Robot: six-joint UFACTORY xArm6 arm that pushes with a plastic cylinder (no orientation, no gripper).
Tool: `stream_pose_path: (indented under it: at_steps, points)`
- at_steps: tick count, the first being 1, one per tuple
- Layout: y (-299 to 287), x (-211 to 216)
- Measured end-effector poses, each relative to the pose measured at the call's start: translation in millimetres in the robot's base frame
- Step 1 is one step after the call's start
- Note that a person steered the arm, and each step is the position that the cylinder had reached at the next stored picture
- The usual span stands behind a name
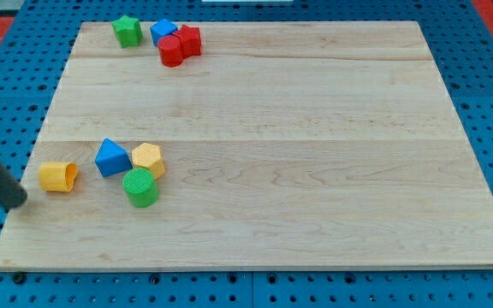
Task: Push the green star along with the cube
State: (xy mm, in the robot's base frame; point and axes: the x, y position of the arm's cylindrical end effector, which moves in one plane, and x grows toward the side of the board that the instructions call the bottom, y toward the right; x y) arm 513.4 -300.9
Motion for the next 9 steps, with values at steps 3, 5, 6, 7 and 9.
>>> stream_pose_path:
  at_steps: [3, 5, 6, 7, 9]
  points:
    - [2, -44]
    - [45, -237]
    - [85, -285]
    - [64, -296]
    - [54, -322]
